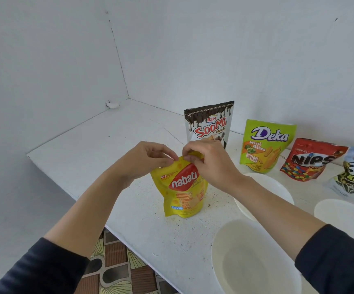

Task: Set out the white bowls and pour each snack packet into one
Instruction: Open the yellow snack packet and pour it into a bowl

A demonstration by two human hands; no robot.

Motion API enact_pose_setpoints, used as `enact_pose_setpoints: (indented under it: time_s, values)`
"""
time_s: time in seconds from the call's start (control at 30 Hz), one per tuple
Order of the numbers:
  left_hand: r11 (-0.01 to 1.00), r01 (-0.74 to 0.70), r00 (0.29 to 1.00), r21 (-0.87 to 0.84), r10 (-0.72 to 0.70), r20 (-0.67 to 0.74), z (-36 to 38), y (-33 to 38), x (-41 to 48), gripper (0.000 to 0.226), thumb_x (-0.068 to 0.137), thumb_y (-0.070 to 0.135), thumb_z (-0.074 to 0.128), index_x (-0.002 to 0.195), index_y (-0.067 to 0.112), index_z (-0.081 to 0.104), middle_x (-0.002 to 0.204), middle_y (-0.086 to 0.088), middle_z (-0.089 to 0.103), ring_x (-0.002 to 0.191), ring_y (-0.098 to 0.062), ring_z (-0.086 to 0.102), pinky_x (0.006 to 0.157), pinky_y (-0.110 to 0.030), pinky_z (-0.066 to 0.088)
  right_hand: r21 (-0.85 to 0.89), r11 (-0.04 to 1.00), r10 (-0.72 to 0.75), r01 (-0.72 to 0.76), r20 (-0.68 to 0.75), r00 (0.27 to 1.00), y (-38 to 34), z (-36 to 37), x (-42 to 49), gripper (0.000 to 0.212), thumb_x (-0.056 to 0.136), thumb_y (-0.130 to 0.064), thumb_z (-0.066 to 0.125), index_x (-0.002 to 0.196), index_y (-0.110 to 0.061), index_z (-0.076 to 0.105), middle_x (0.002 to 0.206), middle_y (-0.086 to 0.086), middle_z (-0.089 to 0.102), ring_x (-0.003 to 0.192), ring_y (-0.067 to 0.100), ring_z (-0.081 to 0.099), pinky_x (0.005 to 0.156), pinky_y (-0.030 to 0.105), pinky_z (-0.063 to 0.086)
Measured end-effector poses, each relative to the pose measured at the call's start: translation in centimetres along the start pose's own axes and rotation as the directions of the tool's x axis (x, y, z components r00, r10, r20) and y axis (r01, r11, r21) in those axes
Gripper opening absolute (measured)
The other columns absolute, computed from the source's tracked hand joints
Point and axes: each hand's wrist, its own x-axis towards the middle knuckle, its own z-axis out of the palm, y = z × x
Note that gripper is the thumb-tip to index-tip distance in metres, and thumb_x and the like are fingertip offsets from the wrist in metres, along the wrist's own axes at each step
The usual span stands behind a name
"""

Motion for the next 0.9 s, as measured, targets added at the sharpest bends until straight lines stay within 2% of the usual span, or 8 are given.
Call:
enact_pose_setpoints:
  time_s: [0.1,0.23,0.37,0.5,0.63,0.73,0.9]
  values:
    - [0.999,-0.024,0.994,0.038,0.028,-0.105,0.7,0.4,-0.3,0.014,0.093,0.007,0.070,0.100,0.018,0.076,0.087,-0.007,0.079,0.074,-0.019,0.073,0.069,-0.029,0.057,-0.027,1.000,0.016,-0.016,-0.004,1.000,-0.4,0.1,-0.1,0.005,0.091,-0.019,0.069,0.092,-0.022,0.065,0.087,-0.014,0.067,0.088,0.011,0.058,0.090,0.040,0.037]
    - [0.989,-0.050,0.981,0.138,0.074,-0.177,1.5,0.7,-0.5,0.017,0.091,0.006,0.068,0.093,0.019,0.079,0.082,-0.003,0.079,0.077,-0.025,0.075,0.071,-0.036,0.061,-0.055,0.997,0.055,-0.052,0.055,0.997,-0.9,-0.2,0.2,0.013,0.090,-0.029,0.071,0.091,-0.023,0.060,0.088,-0.015,0.063,0.089,0.012,0.055,0.088,0.035,0.030]
    - [0.982,-0.008,0.986,0.190,0.039,-0.160,1.5,1.0,-0.6,0.016,0.091,0.010,0.068,0.088,0.023,0.077,0.083,0.002,0.078,0.070,-0.005,0.070,0.065,-0.021,0.055,-0.096,0.991,0.102,-0.089,0.144,0.984,-1.2,-0.3,0.6,0.011,0.093,-0.030,0.068,0.090,-0.028,0.058,0.090,-0.015,0.063,0.096,0.011,0.053,0.092,0.036,0.029]
    - [0.986,0.063,0.994,0.154,-0.048,-0.099,1.3,1.4,-0.3,0.009,0.093,0.015,0.070,0.091,0.014,0.079,0.089,-0.007,0.078,0.078,-0.012,0.068,0.074,-0.025,0.055,-0.109,0.989,0.117,-0.099,0.182,0.976,-1.6,-0.6,0.6,0.013,0.094,-0.026,0.067,0.089,-0.031,0.056,0.093,-0.012,0.064,0.097,0.009,0.049,0.095,0.038,0.029]
    - [0.990,0.073,0.997,0.119,-0.070,-0.031,1.2,1.2,-0.2,0.011,0.092,0.017,0.073,0.093,0.011,0.082,0.089,-0.012,0.077,0.078,-0.015,0.064,0.083,-0.033,0.055,-0.111,0.989,0.115,-0.093,0.218,0.969,-1.6,-1.0,0.3,0.009,0.093,-0.024,0.068,0.091,-0.030,0.062,0.095,-0.009,0.064,0.096,0.007,0.047,0.099,0.039,0.031]
    - [0.995,0.073,0.997,0.072,-0.069,-0.046,1.4,1.2,-0.3,0.011,0.091,0.014,0.073,0.093,0.008,0.083,0.093,-0.018,0.078,0.080,-0.019,0.066,0.089,-0.037,0.058,-0.110,0.992,0.091,-0.066,0.241,0.966,-1.7,-1.5,0.1,0.002,0.095,-0.023,0.066,0.093,-0.025,0.066,0.095,-0.007,0.062,0.100,0.011,0.048,0.098,0.038,0.032]
    - [0.996,0.072,0.993,0.060,-0.066,-0.093,1.6,1.7,-0.5,0.009,0.087,0.012,0.077,0.088,0.006,0.084,0.086,-0.017,0.079,0.075,-0.018,0.068,0.083,-0.033,0.060,-0.119,0.993,0.012,0.019,0.256,0.967,-1.6,-2.0,-0.4,0.004,0.099,-0.023,0.059,0.096,-0.023,0.061,0.097,-0.013,0.057,0.110,0.012,0.042,0.100,0.041,0.033]
